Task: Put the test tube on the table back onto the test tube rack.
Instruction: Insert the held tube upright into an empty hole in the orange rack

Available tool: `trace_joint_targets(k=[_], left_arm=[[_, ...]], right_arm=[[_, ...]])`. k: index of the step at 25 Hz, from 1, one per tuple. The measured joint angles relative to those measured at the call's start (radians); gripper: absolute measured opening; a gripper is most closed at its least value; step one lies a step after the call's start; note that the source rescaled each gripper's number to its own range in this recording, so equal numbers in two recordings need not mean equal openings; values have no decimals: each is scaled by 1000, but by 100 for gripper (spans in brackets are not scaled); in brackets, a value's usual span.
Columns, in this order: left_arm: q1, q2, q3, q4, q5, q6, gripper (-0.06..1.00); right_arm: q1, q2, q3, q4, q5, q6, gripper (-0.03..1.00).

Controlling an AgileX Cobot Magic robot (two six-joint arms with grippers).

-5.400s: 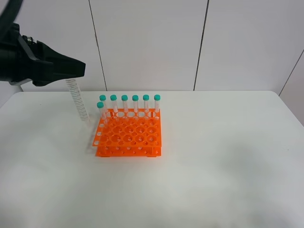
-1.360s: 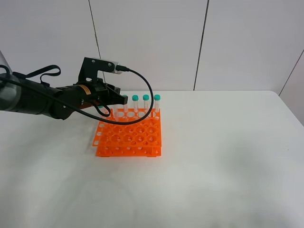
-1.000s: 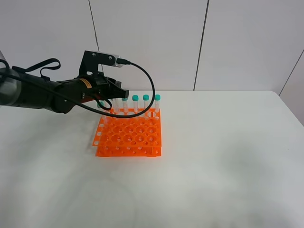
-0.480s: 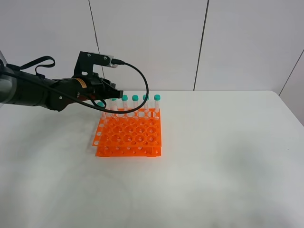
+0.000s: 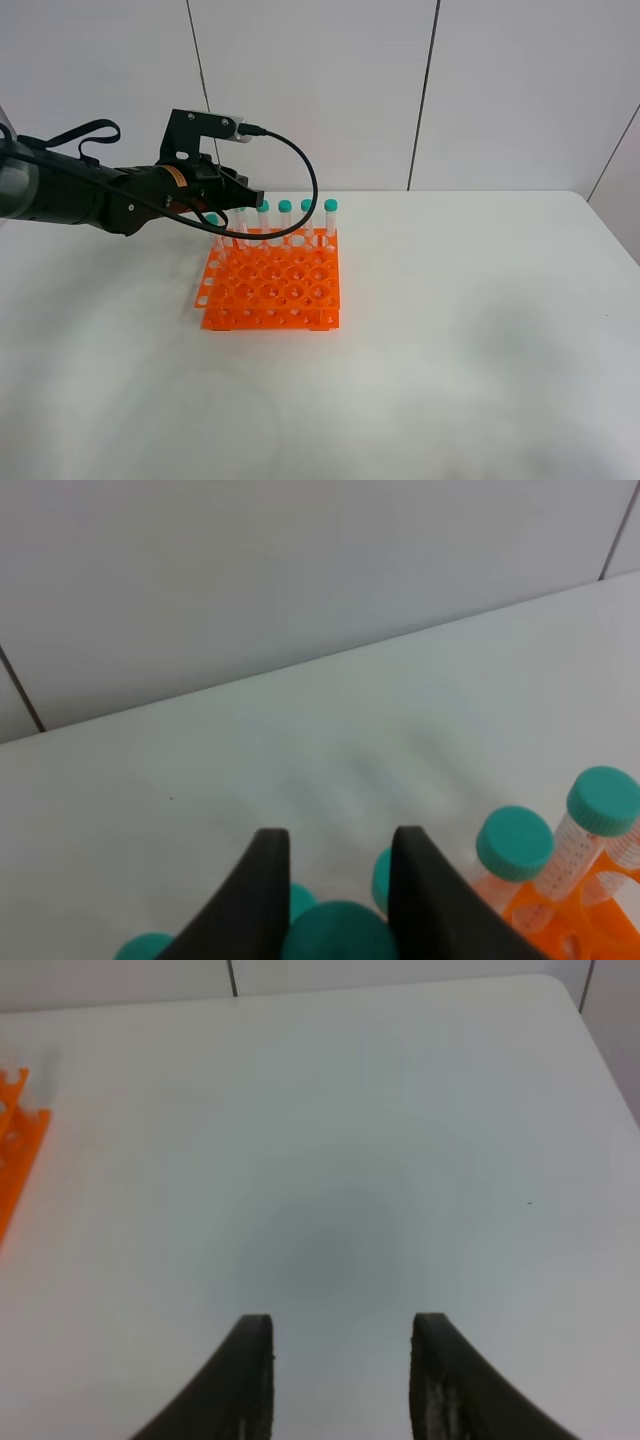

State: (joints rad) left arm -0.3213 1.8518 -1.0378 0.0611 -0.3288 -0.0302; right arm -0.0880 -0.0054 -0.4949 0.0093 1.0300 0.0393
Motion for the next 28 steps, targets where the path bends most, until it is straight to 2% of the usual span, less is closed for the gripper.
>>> trace_joint_targets(k=[13,28], left_arm=[[0,12,53,-20,-65,-4,0],[0,77,54,-22,-110,-5,0]], right_arm=[[0,0,0,0,0,0,39],[0,0,0,0,0,0,39]])
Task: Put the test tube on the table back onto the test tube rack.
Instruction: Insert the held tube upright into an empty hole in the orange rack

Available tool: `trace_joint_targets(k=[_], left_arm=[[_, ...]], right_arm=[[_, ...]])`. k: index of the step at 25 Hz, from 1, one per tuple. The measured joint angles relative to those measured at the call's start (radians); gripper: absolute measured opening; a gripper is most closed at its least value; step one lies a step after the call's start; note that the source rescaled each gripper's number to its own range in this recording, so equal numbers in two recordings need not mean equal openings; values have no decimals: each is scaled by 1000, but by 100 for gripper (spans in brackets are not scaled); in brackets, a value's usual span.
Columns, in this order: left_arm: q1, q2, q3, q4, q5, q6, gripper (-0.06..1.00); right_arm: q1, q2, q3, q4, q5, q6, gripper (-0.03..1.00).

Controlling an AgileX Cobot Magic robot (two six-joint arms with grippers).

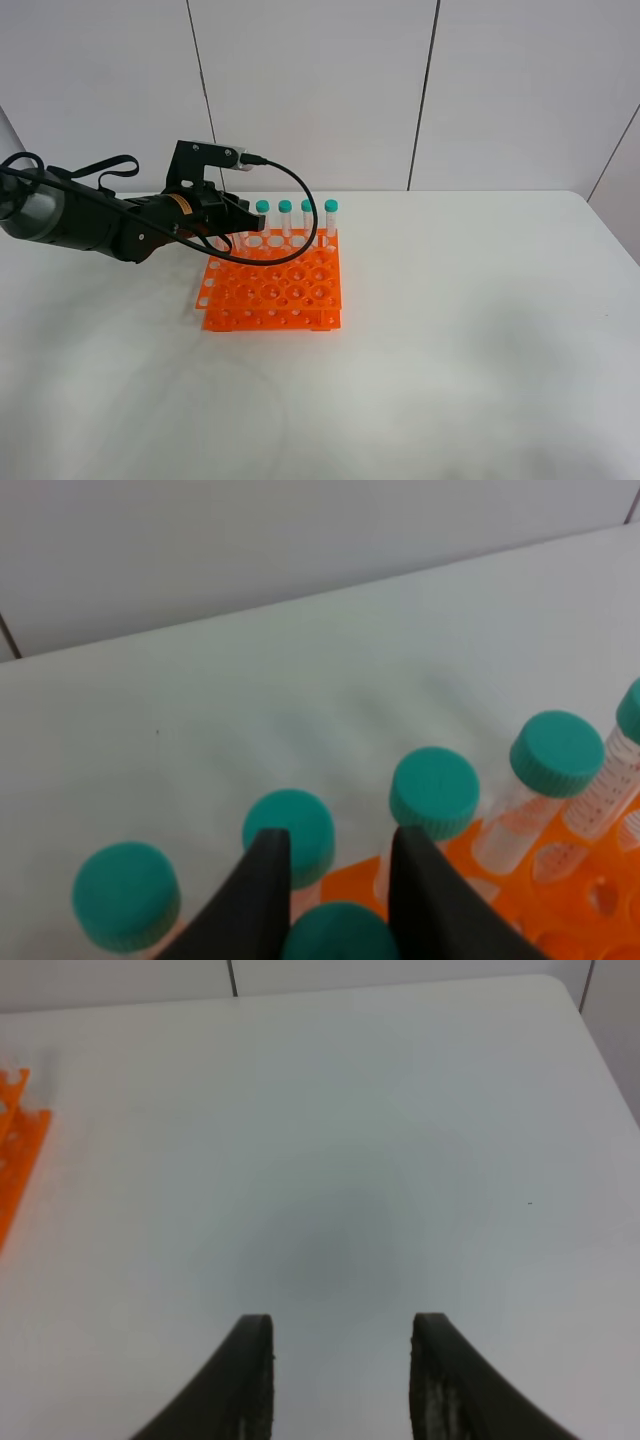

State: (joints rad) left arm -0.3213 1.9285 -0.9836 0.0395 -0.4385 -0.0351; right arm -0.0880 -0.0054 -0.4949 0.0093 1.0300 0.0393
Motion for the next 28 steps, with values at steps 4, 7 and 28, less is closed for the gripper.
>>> trace_joint_targets(k=[4,7,28], left_arm=[[0,3,0,0,-7,0,0],[0,4,0,0,-7,0,0],[0,6,0,0,-26,0,0]], right_arm=[[0,0,0,0,0,0,39],[0,0,0,0,0,0,39],[0,0,0,1,0,0,39]])
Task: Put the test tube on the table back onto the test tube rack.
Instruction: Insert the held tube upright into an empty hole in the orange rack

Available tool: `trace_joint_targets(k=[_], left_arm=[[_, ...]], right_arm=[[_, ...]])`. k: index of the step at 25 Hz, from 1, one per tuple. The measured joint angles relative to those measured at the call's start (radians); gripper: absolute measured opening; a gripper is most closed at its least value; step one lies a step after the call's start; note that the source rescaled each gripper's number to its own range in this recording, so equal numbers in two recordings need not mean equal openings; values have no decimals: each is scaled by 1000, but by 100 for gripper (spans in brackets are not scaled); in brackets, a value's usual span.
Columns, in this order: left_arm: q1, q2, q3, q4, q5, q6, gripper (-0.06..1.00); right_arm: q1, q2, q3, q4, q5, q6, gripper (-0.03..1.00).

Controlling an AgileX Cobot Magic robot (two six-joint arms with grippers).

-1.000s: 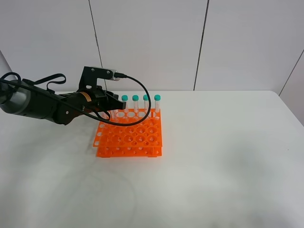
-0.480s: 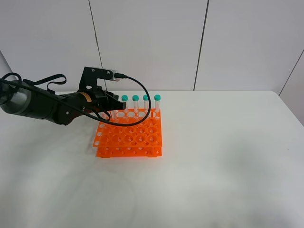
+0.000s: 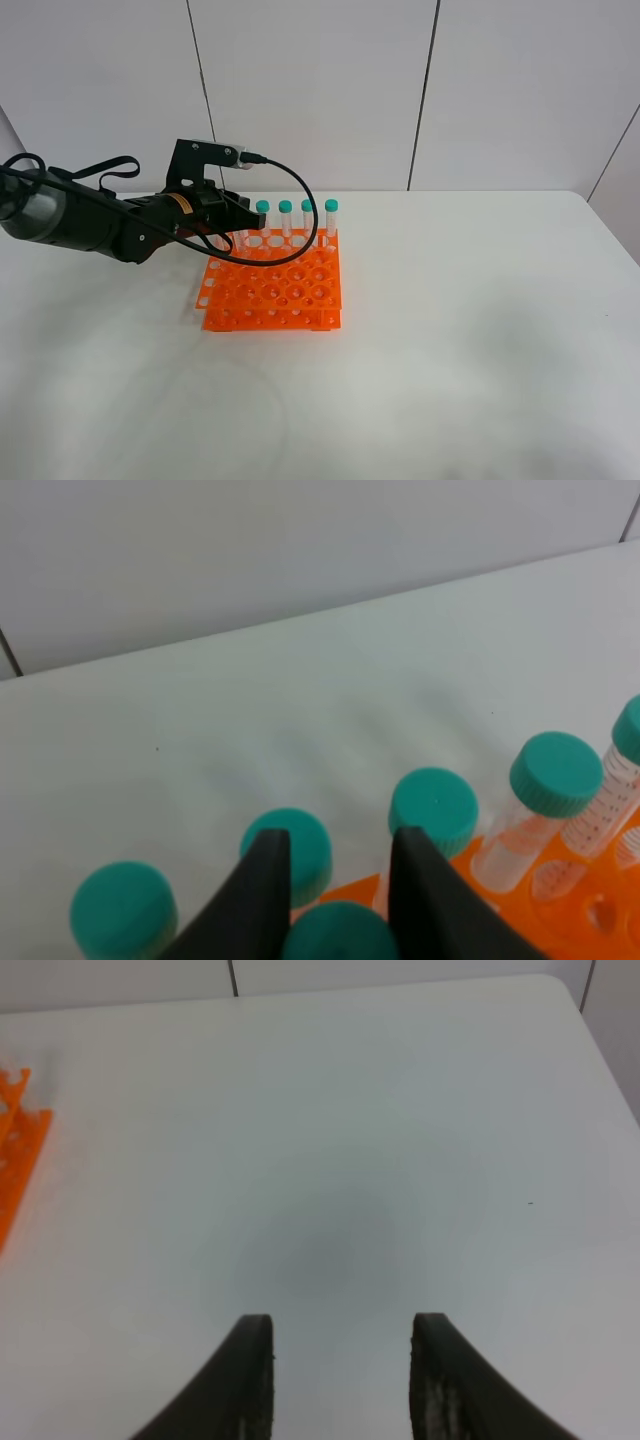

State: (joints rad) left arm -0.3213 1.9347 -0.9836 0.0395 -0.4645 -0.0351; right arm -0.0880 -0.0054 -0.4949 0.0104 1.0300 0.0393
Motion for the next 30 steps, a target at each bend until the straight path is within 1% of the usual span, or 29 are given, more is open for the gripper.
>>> trace_joint_targets(k=[5,14,30], left_arm=[[0,34,0,0,-15,0,0],[0,35,0,0,-39,0,0],[0,35,0,0,-26,-3,0]], right_arm=[[0,0,0,1,0,0,39],[0,0,0,3,0,0,39],[0,0,0,3,0,0,39]])
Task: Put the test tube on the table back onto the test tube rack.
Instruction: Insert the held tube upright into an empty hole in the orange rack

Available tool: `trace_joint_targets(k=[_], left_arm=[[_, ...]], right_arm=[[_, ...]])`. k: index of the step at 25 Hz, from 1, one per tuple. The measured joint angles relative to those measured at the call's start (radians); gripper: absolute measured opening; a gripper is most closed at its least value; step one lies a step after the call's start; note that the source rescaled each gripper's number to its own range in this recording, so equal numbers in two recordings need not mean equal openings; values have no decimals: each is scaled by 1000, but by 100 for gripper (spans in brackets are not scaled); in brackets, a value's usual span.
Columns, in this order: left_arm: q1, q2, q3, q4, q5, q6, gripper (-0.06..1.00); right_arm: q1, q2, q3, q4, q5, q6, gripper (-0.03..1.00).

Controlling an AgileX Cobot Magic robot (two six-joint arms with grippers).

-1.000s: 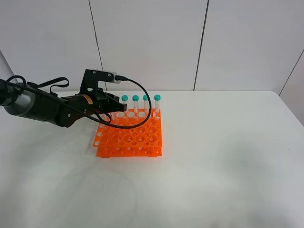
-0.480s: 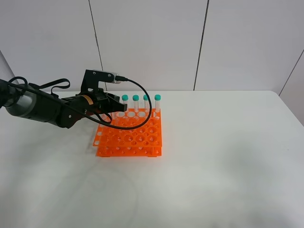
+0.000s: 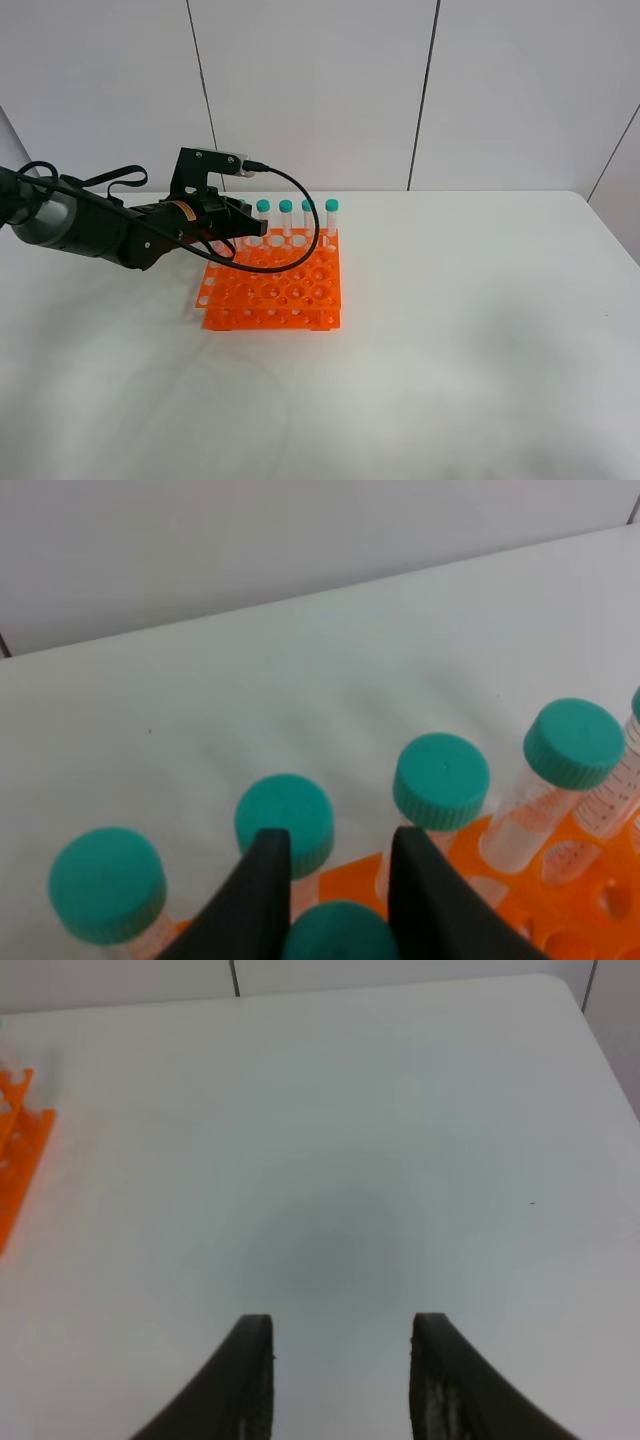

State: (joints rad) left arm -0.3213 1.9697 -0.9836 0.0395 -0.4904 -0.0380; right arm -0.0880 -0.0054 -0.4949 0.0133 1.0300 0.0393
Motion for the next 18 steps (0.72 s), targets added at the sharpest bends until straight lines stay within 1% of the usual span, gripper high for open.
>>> trace_joint_targets(k=[5,10,18], left_arm=[[0,0,5,0,-1,-4,0],[0,0,43,0,-50,-4,0],[0,0,45,0,-55,-4,0]], right_arm=[[0,0,0,0,0,0,39],[0,0,0,0,0,0,39],[0,0,0,0,0,0,39]])
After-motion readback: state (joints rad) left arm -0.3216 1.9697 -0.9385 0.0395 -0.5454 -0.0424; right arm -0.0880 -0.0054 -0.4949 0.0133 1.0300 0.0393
